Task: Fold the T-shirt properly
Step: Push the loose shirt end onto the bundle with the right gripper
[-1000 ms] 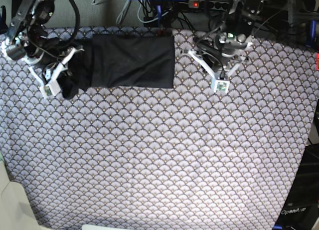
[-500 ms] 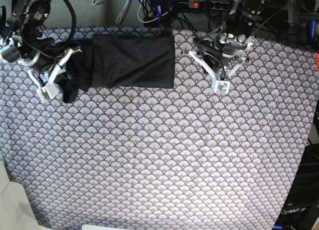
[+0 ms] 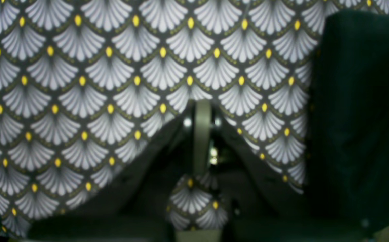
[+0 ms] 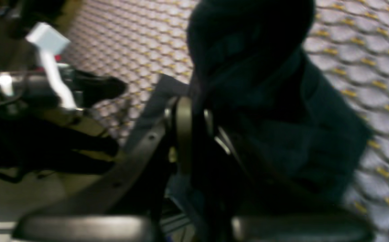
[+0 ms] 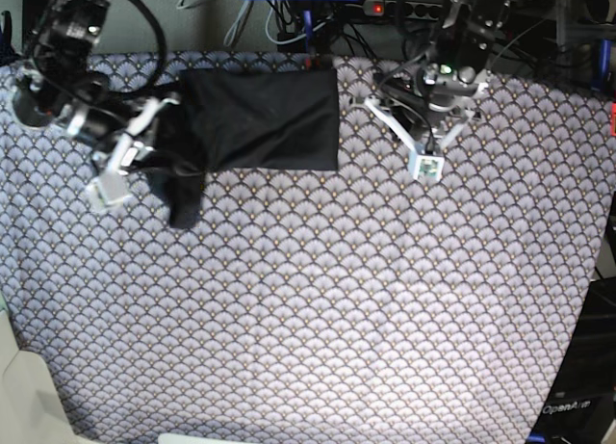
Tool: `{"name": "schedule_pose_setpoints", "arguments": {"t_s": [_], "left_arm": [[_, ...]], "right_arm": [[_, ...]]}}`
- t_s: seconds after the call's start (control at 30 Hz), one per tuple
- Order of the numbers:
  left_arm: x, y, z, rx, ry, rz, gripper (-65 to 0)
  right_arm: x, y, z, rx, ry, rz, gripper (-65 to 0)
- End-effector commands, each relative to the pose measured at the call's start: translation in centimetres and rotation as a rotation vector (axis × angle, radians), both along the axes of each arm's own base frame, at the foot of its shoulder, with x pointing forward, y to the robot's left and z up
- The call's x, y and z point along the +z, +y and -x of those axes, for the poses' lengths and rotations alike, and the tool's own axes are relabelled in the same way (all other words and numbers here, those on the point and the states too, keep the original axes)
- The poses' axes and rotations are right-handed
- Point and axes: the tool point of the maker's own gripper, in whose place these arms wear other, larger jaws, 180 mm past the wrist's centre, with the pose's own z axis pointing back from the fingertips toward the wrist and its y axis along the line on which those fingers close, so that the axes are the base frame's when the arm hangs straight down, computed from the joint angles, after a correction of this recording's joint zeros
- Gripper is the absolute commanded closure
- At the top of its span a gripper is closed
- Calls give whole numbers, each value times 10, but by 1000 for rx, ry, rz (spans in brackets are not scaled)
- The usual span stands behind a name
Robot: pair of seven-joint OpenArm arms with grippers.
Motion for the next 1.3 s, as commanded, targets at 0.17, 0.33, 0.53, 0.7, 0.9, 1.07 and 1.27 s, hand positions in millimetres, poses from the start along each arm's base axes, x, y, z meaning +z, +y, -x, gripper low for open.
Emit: {"name": "schedule_pose_setpoints", "arguments": {"t_s": [0.17, 0.33, 0.53, 0.7, 0.9, 1.07, 1.27], "left_arm": [[10, 1, -8, 4, -41, 2, 0], [8, 2, -8, 4, -38, 0, 0], [8, 1, -8, 4, -38, 1, 0], [8, 1, -8, 3, -39, 0, 0], [9, 4, -7, 2, -40, -10, 0], [8, 4, -5, 2, -37, -10, 0], [8, 4, -5, 2, -37, -9, 0]], "right_arm": [[16, 37, 8, 62, -37, -134, 0], [16, 61, 23, 119, -29, -202, 0], [11, 89, 33, 182, -32, -211, 0], [9, 114, 44, 260, -26, -214, 0], [-8, 108, 44, 249, -9, -115, 0], [-12, 108, 43, 249, 1, -113, 0], [-12, 109, 43, 252, 2, -111, -32]]}}
